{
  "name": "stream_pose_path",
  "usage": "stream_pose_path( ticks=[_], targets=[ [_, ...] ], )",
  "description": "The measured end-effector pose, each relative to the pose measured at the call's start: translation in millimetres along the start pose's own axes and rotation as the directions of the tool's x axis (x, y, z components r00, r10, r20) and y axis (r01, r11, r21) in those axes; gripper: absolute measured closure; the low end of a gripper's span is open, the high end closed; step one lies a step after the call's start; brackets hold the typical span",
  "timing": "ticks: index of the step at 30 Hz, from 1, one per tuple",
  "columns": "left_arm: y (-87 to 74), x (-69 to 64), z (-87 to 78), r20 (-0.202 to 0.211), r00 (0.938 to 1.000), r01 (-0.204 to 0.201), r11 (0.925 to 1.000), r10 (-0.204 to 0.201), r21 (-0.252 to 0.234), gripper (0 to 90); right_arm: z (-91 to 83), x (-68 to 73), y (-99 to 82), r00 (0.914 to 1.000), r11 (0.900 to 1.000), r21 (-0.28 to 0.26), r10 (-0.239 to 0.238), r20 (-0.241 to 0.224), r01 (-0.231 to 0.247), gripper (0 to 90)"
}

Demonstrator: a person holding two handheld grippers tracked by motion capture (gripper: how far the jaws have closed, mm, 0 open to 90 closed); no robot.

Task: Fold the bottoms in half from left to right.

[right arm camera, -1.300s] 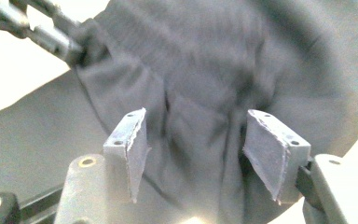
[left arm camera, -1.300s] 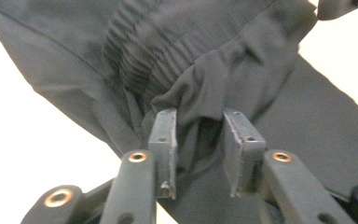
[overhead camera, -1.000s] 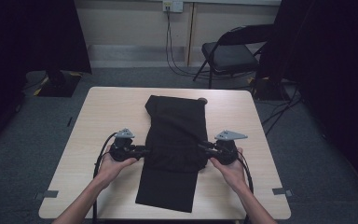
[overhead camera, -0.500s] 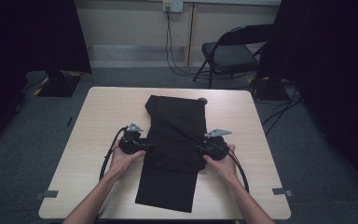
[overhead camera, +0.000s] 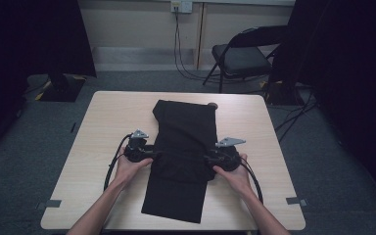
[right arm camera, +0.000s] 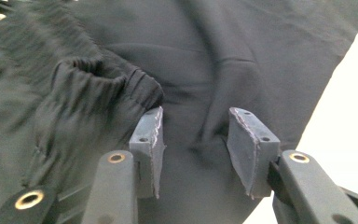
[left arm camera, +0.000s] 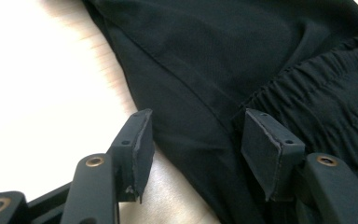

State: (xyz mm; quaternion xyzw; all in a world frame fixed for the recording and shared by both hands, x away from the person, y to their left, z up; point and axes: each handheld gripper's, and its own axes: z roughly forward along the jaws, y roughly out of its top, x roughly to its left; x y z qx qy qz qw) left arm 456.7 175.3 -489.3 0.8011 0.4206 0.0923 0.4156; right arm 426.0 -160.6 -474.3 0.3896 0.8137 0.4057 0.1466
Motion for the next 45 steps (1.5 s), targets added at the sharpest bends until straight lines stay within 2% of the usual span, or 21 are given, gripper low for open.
stream_pose_path(
  ticks=[2, 4, 5, 7, 11, 14, 18, 24, 29, 32, 36, 39, 41, 45],
  targets=[
    [0.7, -1.3, -2.5, 0.016, 0.9999, 0.002, 0.9998, -0.001, -0.018, 42.1, -5.6, 4.7, -1.6, 0.9997, 0.9998, -0.01, -0.018, -0.015, 0.018, 54.5],
    [1.8, -4.7, -6.2, 0.027, 0.9994, -0.018, 0.9988, 0.02, -0.045, 40.8, -10.6, 9.7, -4.4, 0.999, 0.9995, -0.012, -0.031, -0.032, 0.03, 53.6],
    [2.4, -6.3, -7.7, 0.034, 0.9992, -0.016, 0.9984, 0.018, -0.053, 39.5, -13.1, 12.2, -6.2, 0.9985, 0.9993, -0.012, -0.036, -0.04, 0.036, 53.4],
    [4.8, -11.7, -12.5, 0.042, 0.9976, -0.053, 0.997, 0.056, -0.056, 39.2, -18.5, 17.0, -9.2, 0.9971, 0.9985, -0.008, -0.055, -0.051, 0.055, 51.9],
    [5.7, -18.2, -21.6, 0.073, 0.9937, -0.081, 0.9951, 0.085, -0.057, 38.1, -29.0, 22.7, -15.2, 0.9948, 0.9974, -0.013, -0.072, -0.073, 0.071, 50.9],
    [5.4, -19.3, -28.8, 0.089, 0.9926, -0.076, 0.9942, 0.083, -0.077, 36.8, -34.2, 25.2, -19.6, 0.9937, 0.9971, -0.013, -0.076, -0.082, 0.075, 49.8],
    [3.0, -24.1, -32.1, 0.089, 0.9909, -0.095, 0.9927, 0.101, -0.075, 36.8, -38.4, 25.4, -20.4, 0.9922, 0.9969, -0.022, -0.077, -0.099, 0.075, 50.7],
    [-2.8, -31.4, -43.4, 0.111, 0.9844, -0.129, 0.9894, 0.136, -0.067, 36.9, -40.2, 28.9, -19.3, 0.9886, 0.9962, -0.035, -0.083, -0.125, 0.08, 51.1],
    [-11.5, -31.0, -52.9, 0.135, 0.9809, -0.133, 0.9893, 0.14, -0.059, 35.6, -40.4, 32.7, -18.2, 0.986, 0.9953, -0.035, -0.095, -0.137, 0.091, 50.5],
    [-12.8, -30.3, -55.4, 0.146, 0.9809, -0.119, 0.9903, 0.129, -0.072, 35.5, -40.0, 36.3, -15.3, 0.9847, 0.9942, -0.04, -0.104, -0.14, 0.1, 50.5],
    [-13.4, -26.8, -54.8, 0.128, 0.9866, -0.092, 0.9924, 0.102, -0.083, 36.1, -39.6, 42.5, -10.6, 0.9791, 0.9915, -0.048, -0.127, -0.159, 0.121, 50.3],
    [-14.1, -24.1, -51.8, 0.115, 0.9899, -0.076, 0.9946, 0.084, -0.071, 36.2, -40.3, 47.5, -10.5, 0.9759, 0.9902, -0.047, -0.138, -0.169, 0.132, 49.9],
    [-15.0, -26.6, -50.1, 0.125, 0.9881, -0.082, 0.9946, 0.09, -0.062, 36.2, -40.7, 50.4, -12.0, 0.9736, 0.9892, -0.044, -0.145, -0.176, 0.139, 49.5],
    [-19.7, -39.0, -42.9, 0.149, 0.9796, -0.132, 0.9909, 0.135, -0.025, 35.9, -39.6, 57.8, -12.7, 0.9686, 0.9872, -0.04, -0.159, -0.191, 0.154, 48.5]
  ],
)
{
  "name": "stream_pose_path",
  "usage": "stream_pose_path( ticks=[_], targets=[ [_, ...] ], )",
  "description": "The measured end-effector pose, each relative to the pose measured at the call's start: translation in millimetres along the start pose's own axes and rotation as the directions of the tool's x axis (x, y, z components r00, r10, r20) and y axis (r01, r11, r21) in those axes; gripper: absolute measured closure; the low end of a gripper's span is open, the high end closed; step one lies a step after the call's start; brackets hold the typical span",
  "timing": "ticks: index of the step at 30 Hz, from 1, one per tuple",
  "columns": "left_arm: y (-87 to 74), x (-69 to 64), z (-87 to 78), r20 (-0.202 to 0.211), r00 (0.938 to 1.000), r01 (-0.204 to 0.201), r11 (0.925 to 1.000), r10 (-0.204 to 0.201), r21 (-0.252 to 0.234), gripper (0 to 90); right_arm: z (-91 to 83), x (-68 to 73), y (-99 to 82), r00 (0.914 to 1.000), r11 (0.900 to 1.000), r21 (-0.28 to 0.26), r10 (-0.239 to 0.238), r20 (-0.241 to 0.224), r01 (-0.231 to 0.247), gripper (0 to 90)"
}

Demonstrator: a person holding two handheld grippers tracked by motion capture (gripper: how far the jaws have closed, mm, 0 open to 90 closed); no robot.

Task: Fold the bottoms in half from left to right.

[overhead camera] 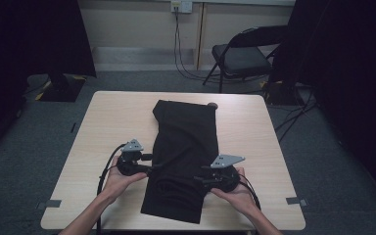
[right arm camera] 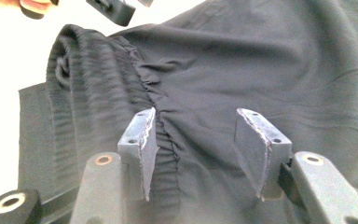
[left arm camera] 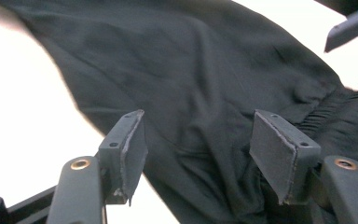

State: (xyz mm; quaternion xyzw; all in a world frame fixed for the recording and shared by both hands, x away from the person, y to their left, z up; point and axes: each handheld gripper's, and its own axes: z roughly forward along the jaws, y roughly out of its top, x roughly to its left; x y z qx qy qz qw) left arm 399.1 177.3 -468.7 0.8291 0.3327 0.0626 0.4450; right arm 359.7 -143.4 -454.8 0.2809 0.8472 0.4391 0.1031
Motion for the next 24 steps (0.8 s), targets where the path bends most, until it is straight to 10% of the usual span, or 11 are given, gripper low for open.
stream_pose_path(
  ticks=[6, 14, 24],
  targets=[
    [-7.7, -15.6, 17.3, 0.011, 0.9939, -0.111, 0.9872, 0.11, 0.115, 37.3, 13.0, 17.3, 8.5, 0.9984, 0.9996, 0.007, -0.025, -0.05, 0.026, 45.4],
    [-12.3, -16.5, 10.7, 0.021, 0.9963, -0.086, 0.987, 0.084, 0.136, 36.8, 43.5, 50.6, -12.2, 0.9892, 0.9894, 0.117, -0.071, -0.128, 0.086, 41.4],
    [-7.3, -10.7, 16.1, -0.01, 0.9971, -0.074, 0.9929, 0.075, 0.094, 51.4, 30.7, 57.9, -28.8, 0.9795, 0.9892, 0.112, -0.072, -0.188, 0.094, 41.4]
  ],
)
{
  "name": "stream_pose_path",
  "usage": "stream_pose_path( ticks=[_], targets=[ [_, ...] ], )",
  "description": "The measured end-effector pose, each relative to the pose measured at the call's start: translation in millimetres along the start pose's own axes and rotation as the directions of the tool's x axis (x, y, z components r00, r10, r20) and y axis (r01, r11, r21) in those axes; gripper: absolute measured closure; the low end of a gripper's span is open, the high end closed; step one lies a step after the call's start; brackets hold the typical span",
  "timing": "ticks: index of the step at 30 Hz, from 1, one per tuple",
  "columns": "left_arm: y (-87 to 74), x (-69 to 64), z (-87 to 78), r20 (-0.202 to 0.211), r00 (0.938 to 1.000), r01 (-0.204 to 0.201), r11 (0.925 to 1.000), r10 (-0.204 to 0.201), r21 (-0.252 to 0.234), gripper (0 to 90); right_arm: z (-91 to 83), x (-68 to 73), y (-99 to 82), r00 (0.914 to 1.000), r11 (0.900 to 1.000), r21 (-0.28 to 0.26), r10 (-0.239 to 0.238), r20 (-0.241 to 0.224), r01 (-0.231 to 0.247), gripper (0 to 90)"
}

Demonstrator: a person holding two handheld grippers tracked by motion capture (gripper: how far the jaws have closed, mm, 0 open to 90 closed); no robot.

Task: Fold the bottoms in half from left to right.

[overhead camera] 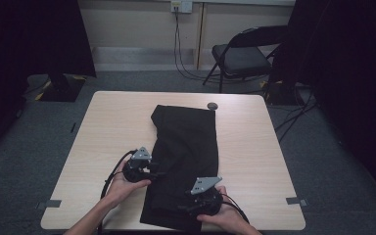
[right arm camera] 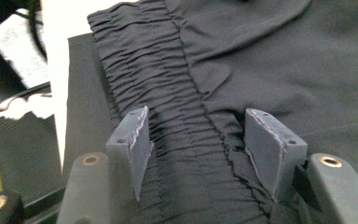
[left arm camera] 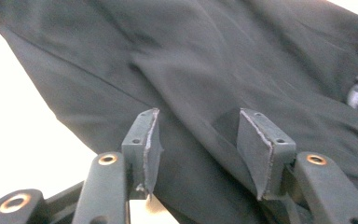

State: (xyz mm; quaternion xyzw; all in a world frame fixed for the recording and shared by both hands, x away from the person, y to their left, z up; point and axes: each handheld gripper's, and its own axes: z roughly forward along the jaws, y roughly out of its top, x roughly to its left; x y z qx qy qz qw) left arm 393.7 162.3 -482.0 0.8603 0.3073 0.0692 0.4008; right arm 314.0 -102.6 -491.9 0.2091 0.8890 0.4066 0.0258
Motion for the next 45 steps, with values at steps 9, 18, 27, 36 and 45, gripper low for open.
stream_pose_path(
  ticks=[9, 18, 27, 36, 45],
  targets=[
    [3.1, -7.7, 10.4, -0.002, 0.9993, -0.038, 0.999, 0.038, 0.024, 53.2, -29.5, 20.2, -1.8, 0.9983, 0.9986, 0.0, -0.053, -0.025, 0.053, 38.8],
    [-4.7, -19.4, 11.2, -0.006, 0.9975, -0.071, 0.9967, 0.071, 0.041, 51.5, -19.2, -72.4, 18.7, 0.9366, 0.9833, -0.089, 0.179, 0.301, -0.159, 35.0],
    [-11.5, -35.9, 0.8, 0.081, 0.9965, -0.027, 0.9963, 0.02, 0.082, 53.5, -3.3, -82.0, 7.3, 0.9385, 0.9859, -0.024, 0.165, 0.303, -0.166, 33.2],
    [7.3, -16.1, -18.4, 0.045, 0.9987, 0.024, 0.9985, -0.022, -0.05, 51.5, -3.6, -54.1, -1.0, 0.9743, 0.9981, -0.008, 0.062, 0.217, -0.062, 33.0],
    [-6.5, 15.7, -5.0, -0.089, 0.9952, 0.047, 0.9961, -0.04, 0.075, 49.0, -4.2, -29.7, -0.3, 0.9871, 0.9988, 0.05, -0.007, 0.16, -0.001, 32.8]
  ],
)
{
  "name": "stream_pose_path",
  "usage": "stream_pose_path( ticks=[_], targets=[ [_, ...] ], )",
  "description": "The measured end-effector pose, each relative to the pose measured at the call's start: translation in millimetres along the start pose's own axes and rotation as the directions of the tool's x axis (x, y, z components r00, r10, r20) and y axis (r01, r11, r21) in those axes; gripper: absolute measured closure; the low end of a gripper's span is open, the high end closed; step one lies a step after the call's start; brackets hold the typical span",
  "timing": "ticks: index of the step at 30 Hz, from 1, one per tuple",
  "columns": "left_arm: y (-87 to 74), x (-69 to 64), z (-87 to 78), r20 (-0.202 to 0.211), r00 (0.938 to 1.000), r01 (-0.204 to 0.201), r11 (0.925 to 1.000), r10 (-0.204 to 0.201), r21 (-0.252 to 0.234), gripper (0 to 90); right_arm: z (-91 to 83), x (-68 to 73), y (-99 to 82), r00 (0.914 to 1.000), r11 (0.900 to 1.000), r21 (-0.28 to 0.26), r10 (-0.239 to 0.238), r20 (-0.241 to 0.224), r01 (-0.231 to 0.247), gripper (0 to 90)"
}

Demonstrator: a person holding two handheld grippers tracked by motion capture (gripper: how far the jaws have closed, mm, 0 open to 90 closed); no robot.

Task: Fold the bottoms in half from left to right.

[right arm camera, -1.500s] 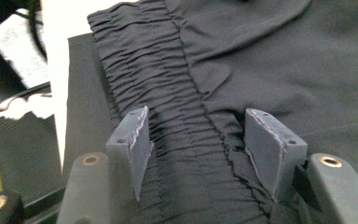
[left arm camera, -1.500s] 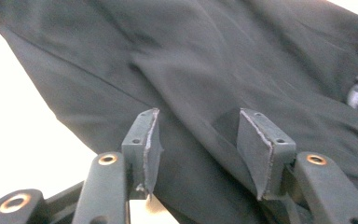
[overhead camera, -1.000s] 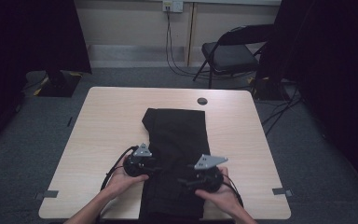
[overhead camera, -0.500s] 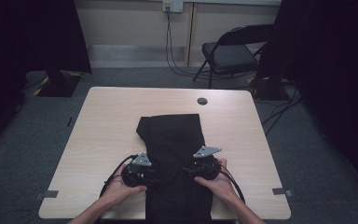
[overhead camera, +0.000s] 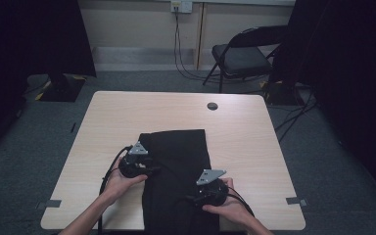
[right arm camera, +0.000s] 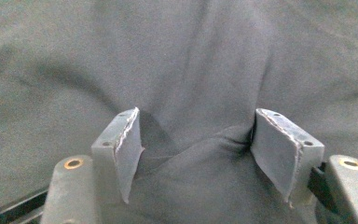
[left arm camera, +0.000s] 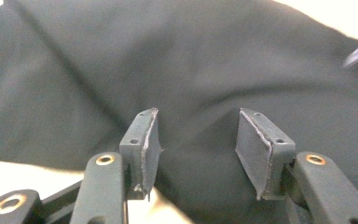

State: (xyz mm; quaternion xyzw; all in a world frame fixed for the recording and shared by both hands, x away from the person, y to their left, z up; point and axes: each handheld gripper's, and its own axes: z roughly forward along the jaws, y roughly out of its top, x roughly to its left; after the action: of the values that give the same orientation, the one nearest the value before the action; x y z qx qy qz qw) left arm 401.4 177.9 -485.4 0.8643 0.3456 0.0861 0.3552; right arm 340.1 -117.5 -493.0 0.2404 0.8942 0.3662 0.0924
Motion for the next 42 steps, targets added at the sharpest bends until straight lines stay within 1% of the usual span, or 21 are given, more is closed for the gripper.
stream_pose_path(
  ticks=[1, 3, 5, 8, 11, 12, 14, 15, 16, 17, 18, 19, 22, 25, 26, 29, 31, 35, 36, 38, 42],
  targets=[
    [-2.0, -0.8, -0.8, -0.014, 0.9996, -0.024, 0.9997, 0.024, -0.005, 48.2, -0.3, -1.0, 1.8, 1.0, 0.9999, 0.01, 0.007, -0.005, -0.007, 32.3],
    [-1.2, -1.8, -2.6, -0.015, 0.9998, -0.015, 0.9998, 0.015, 0.015, 48.0, -1.0, -5.1, 5.8, 0.9996, 0.9997, 0.016, 0.021, -0.017, -0.021, 29.7],
    [0.6, 0.9, -7.2, -0.01, 1.0, -0.002, 0.9999, 0.002, -0.014, 46.9, -5.7, -13.8, 13.1, 0.9987, 0.9981, -0.037, 0.05, 0.01, -0.049, 29.6],
    [5.9, 8.7, -13.1, -0.01, 0.9998, 0.017, 0.9983, -0.018, -0.056, 46.5, -14.3, -32.5, 26.0, 0.993, 0.9887, -0.114, 0.105, 0.055, -0.098, 26.7],
    [15.8, 20.9, -22.0, -0.034, 0.9978, 0.052, 0.991, -0.056, -0.124, 45.9, -16.8, -60.5, 40.4, 0.9836, 0.9751, -0.163, 0.164, 0.075, -0.15, 24.9],
    [19.0, 24.9, -23.6, -0.043, 0.9976, 0.049, 0.991, -0.055, -0.125, 45.3, -14.3, -72.1, 46.0, 0.979, 0.9707, -0.171, 0.185, 0.085, -0.169, 23.7],
    [27.8, 37.7, -27.3, -0.062, 0.9941, 0.077, 0.9826, -0.088, -0.169, 43.6, -5.2, -94.0, 55.4, 0.97, 0.9661, -0.171, 0.214, 0.115, -0.193, 21.8],
    [27.8, 37.7, -27.3, -0.062, 0.9941, 0.077, 0.9826, -0.088, -0.169, 42.3, -5.2, -94.0, 55.4, 0.97, 0.9661, -0.171, 0.214, 0.115, -0.193, 21.8],
    [31.4, 45.5, -27.7, -0.068, 0.9921, 0.091, 0.9772, -0.105, -0.192, 40.6, 7.7, -113.7, 63.9, 0.9618, 0.9666, -0.148, 0.231, 0.148, -0.209, 20.1],
    [37.3, 60.6, -25.2, -0.061, 0.9886, 0.123, 0.9727, -0.137, -0.197, 37.4, 13.5, -121.3, 67.5, 0.9586, 0.9685, -0.132, 0.232, 0.166, -0.211, 19.0],
    [37.3, 60.6, -25.2, -0.061, 0.9886, 0.123, 0.9727, -0.137, -0.197, 35.8, 13.5, -121.3, 67.5, 0.9586, 0.9685, -0.132, 0.232, 0.166, -0.211, 19.0],
    [38.9, 65.7, -23.6, -0.062, 0.9875, 0.131, 0.9739, -0.145, -0.185, 35.8, 19.6, -129.3, 71.5, 0.9532, 0.9661, -0.126, 0.246, 0.177, -0.225, 18.8],
    [41.4, 83.1, -14.2, -0.059, 0.9791, 0.181, 0.966, -0.195, -0.185, 28.2, 35.3, -146.5, 81.0, 0.9444, 0.9631, -0.109, 0.263, 0.197, -0.246, 16.6],
    [39.4, 93.8, -3.3, -0.052, 0.9677, 0.232, 0.9526, -0.247, -0.197, 24.5, 43.8, -152.1, 83.3, 0.9409, 0.9637, -0.095, 0.265, 0.211, -0.25, 17.2],
    [39.0, 94.9, 0.6, -0.041, 0.9674, 0.238, 0.9524, -0.25, -0.191, 24.1, 48.5, -153.5, 84.3, 0.9375, 0.9655, -0.082, 0.26, 0.232, -0.247, 17.6],
    [38.6, 93.6, 9.7, -0.028, 0.971, 0.229, 0.9582, -0.237, -0.171, 24.9, 58.7, -157.3, 86.0, 0.9318, 0.963, -0.081, 0.269, 0.244, -0.257, 17.5],
    [39.6, 91.0, 14.1, -0.039, 0.9759, 0.207, 0.9667, -0.215, -0.151, 27.3, 64.1, -159.4, 85.0, 0.9245, 0.9567, -0.089, 0.291, 0.247, -0.277, 15.5],
    [39.0, 90.0, 17.1, -0.03, 0.9741, 0.217, 0.9641, -0.224, -0.153, 25.4, 72.9, -160.0, 80.5, 0.9194, 0.955, -0.059, 0.296, 0.259, -0.291, 14.8],
    [38.8, 89.9, 17.5, -0.034, 0.975, 0.212, 0.9658, -0.22, -0.149, 23.6, 75.0, -159.9, 78.7, 0.9181, 0.9532, -0.053, 0.301, 0.258, -0.298, 14.6],
    [39.1, 87.9, 18.6, -0.064, 0.9807, 0.176, 0.9762, -0.185, -0.127, 20.5, 77.9, -159.1, 76.4, 0.9175, 0.9555, -0.039, 0.292, 0.27, -0.292, 13.9],
    [35.2, 86.7, 22.8, -0.045, 0.9798, 0.188, 0.9743, -0.195, -0.124, 20.5, 79.6, -157.2, 75.5, 0.9151, 0.9585, -0.051, 0.283, 0.287, -0.281, 13.7]
  ],
)
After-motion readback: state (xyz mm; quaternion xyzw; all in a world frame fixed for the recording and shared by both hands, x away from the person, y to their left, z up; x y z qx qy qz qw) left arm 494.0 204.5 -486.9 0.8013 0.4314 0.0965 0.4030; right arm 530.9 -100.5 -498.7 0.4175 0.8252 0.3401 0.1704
